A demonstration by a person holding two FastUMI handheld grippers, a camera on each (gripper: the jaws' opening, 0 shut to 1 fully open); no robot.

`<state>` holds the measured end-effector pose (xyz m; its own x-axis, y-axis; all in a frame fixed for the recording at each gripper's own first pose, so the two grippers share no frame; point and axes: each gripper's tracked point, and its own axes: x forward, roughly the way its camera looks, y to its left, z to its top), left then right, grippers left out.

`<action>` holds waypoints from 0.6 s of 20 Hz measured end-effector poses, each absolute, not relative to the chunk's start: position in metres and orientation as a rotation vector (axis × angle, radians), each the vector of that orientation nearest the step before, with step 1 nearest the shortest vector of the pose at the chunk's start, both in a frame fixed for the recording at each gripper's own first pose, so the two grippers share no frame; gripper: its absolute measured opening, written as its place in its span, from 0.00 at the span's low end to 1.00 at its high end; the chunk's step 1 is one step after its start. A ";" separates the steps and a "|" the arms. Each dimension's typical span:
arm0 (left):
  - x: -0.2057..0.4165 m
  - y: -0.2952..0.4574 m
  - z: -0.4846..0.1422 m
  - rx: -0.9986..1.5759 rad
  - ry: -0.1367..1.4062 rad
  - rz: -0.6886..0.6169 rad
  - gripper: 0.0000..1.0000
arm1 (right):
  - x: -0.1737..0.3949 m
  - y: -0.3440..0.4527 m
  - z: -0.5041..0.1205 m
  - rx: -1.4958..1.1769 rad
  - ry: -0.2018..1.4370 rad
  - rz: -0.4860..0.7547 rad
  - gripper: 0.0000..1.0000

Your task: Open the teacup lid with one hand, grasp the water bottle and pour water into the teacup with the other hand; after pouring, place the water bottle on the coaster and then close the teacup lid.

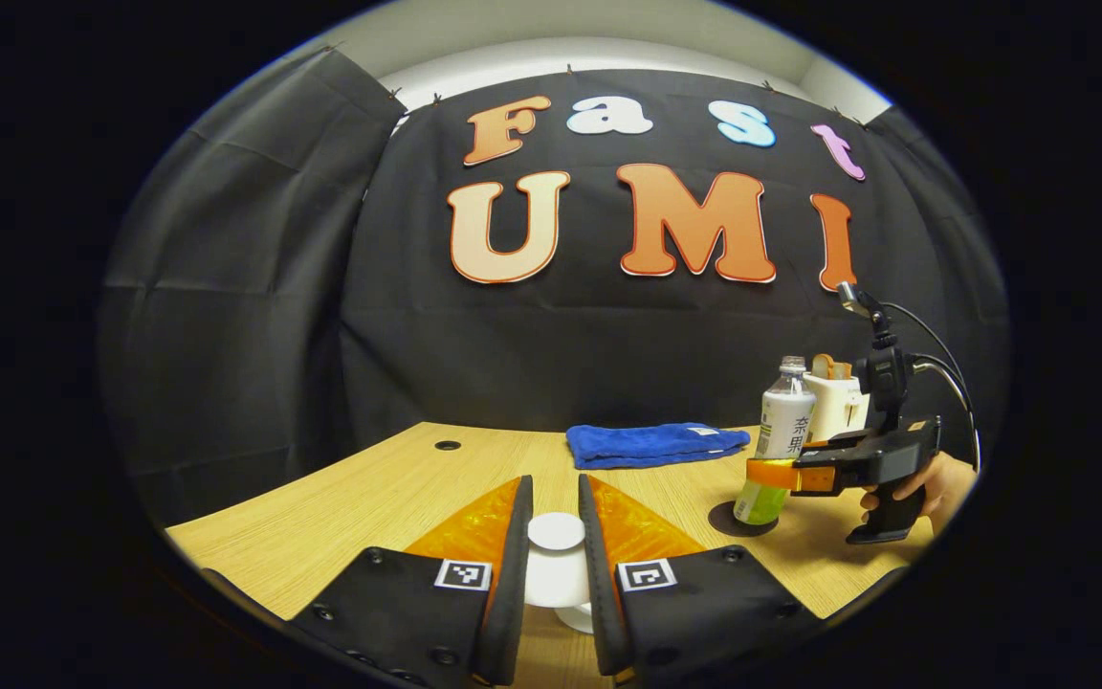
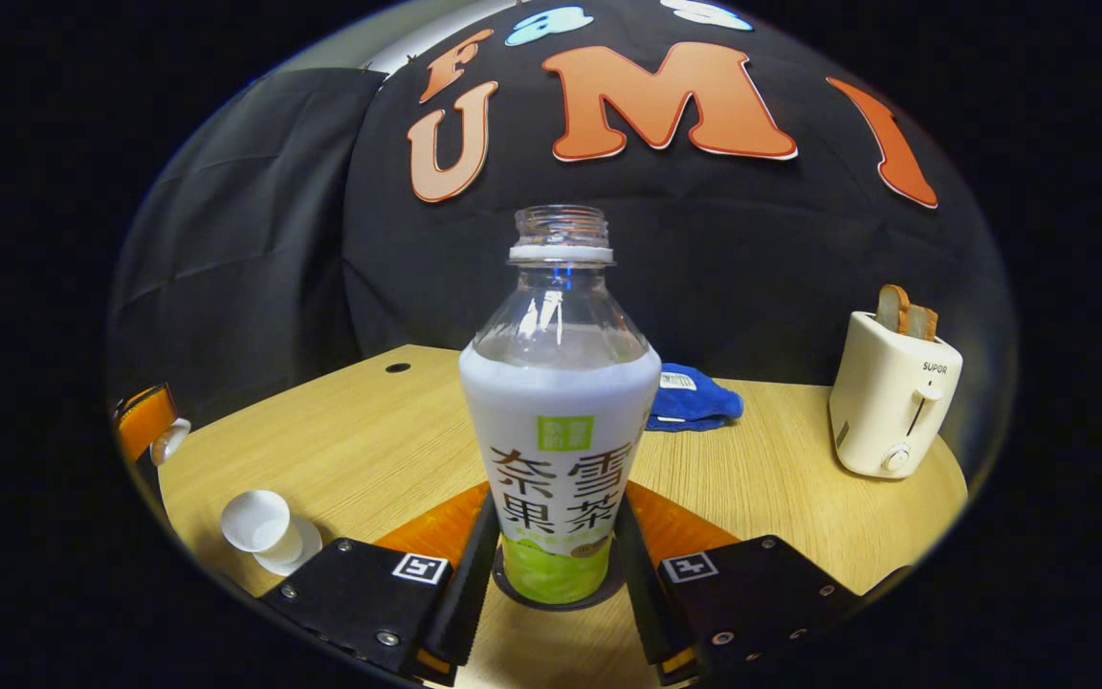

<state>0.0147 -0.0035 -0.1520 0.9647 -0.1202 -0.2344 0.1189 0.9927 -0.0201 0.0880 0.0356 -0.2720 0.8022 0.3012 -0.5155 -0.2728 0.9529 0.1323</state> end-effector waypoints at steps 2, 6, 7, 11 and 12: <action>0.015 -0.006 -0.155 -0.006 0.245 -0.127 0.34 | 0.088 0.037 -0.277 0.064 0.576 0.305 0.67; 0.018 -0.016 -0.167 -0.013 0.276 -0.157 0.34 | 0.090 0.037 -0.279 0.035 0.567 0.305 0.67; 0.018 -0.021 -0.172 -0.013 0.292 -0.171 0.31 | 0.090 0.037 -0.280 0.023 0.564 0.305 0.67; 0.017 -0.026 -0.187 -0.004 0.325 -0.190 0.34 | 0.089 0.037 -0.274 -0.002 0.540 0.313 0.76; 0.018 -0.028 -0.188 -0.009 0.324 -0.194 0.34 | 0.088 0.037 -0.271 0.001 0.538 0.316 0.80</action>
<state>0.0180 -0.0277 -0.1881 0.9294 -0.1910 -0.3156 0.1881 0.9813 -0.0400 0.0880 0.0373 -0.2714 0.8117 0.2967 -0.5031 -0.2960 0.9515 0.0836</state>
